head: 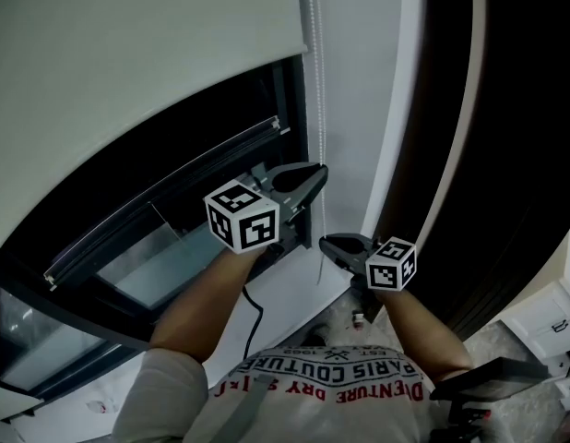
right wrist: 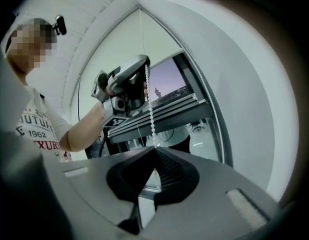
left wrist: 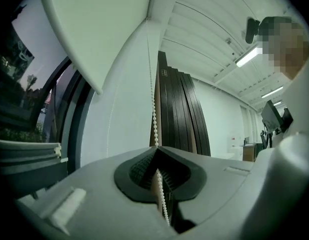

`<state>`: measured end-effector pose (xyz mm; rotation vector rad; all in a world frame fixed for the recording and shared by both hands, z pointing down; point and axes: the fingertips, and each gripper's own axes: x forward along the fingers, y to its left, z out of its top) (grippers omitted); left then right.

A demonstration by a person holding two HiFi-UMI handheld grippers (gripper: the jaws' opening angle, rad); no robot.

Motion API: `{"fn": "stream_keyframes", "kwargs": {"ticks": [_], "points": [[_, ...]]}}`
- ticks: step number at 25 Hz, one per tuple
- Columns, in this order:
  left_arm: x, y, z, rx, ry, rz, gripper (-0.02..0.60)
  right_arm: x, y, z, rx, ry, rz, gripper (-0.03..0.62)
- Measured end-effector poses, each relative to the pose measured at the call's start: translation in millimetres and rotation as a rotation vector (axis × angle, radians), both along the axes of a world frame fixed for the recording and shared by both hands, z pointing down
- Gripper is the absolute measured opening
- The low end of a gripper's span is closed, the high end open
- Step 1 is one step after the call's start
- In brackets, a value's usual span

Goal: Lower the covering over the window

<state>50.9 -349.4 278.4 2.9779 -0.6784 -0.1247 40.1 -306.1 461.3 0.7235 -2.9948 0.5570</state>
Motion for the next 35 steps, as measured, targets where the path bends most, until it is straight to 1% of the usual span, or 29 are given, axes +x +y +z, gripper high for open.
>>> {"fn": "stream_keyframes", "kwargs": {"ticks": [2,7,11,15,17,19,22,26,27,29,31,32,35], "points": [[-1,-1,17,-0.028,-0.006,-0.002,0.006,2,3,15,-0.047,-0.018,-0.003,0.006],[1,-1,65,-0.078,-0.064,-0.010,0.006,1,15,60,-0.133,0.042,-0.013,0.006],[3,3,90,-0.098,-0.075,-0.010,0.006,4,20,85,-0.180,0.056,-0.003,0.006],[2,7,119,-0.127,-0.110,-0.007,0.006,3,27,111,-0.213,0.126,-0.006,0.008],[-1,8,134,-0.147,-0.128,-0.007,0.005,1,33,124,-0.219,0.163,-0.017,0.006],[-4,9,143,-0.160,-0.122,-0.007,0.005,0,39,130,-0.213,0.173,-0.021,0.008],[-4,12,141,-0.160,-0.100,-0.003,0.006,2,41,129,-0.215,0.164,-0.013,0.008],[-1,17,140,-0.153,-0.108,0.006,0.006,5,42,129,-0.195,0.206,-0.010,0.008],[-2,18,141,-0.155,-0.107,0.009,0.006,6,42,128,-0.188,0.197,-0.009,0.009],[-2,19,140,-0.156,-0.103,0.015,0.006,9,39,118,-0.183,0.128,-0.006,0.016],[-3,21,140,-0.156,-0.100,0.023,0.006,15,32,101,-0.184,0.047,0.000,0.073],[-2,23,139,-0.154,-0.100,0.027,0.005,19,28,91,-0.173,0.023,0.004,0.086],[-2,29,138,-0.149,-0.100,0.039,0.005,30,13,46,-0.089,-0.018,0.024,0.097]]}}
